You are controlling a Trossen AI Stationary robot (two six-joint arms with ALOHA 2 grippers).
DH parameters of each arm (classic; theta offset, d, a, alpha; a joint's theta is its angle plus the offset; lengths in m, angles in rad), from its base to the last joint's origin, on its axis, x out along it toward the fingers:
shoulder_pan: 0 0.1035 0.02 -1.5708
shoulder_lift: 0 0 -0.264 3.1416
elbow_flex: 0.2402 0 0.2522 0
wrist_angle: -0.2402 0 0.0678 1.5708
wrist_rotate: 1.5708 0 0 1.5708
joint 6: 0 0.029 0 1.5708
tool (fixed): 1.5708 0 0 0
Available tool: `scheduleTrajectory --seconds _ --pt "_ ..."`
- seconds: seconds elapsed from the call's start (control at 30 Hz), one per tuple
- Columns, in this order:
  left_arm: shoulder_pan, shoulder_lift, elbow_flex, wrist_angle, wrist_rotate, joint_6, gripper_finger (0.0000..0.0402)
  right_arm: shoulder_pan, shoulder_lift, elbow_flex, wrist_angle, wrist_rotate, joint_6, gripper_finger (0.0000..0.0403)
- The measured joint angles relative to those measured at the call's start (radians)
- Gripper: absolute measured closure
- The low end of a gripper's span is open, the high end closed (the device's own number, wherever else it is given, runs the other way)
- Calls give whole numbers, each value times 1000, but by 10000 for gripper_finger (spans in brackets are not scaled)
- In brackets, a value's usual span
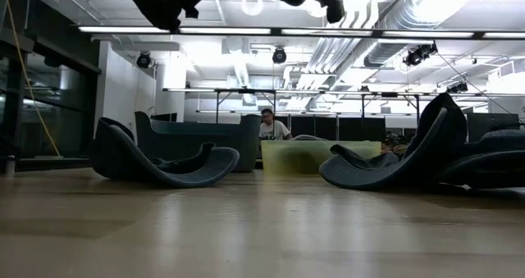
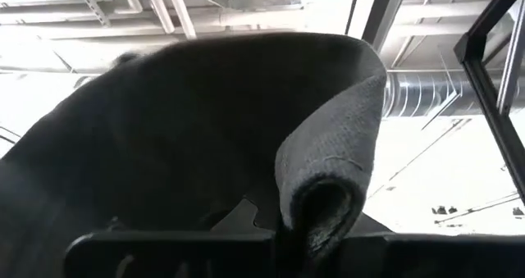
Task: Pick & Place hat
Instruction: Put the gray cap into the yellow bin
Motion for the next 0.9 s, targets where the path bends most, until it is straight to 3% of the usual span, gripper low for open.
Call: scheduleTrajectory --seconds 0.2,0.37,0.57,0.83,0.9 --pt "0 0 -1 -17 6 0 398 0 -8 0 72 -3 -34 134" --pt "0 0 -1 -38 -15 0 398 0 -16 0 79 -30 -41 164" --pt "0 0 -1 -103 -22 -1 392 -7 -16 0 69 -29 -42 242" --pt "0 0 -2 -154 -30 0 383 -25 -17 0 69 -44 -91 384" --pt "1 0 -2 -166 -30 0 382 -28 -18 1 70 -49 -110 391"
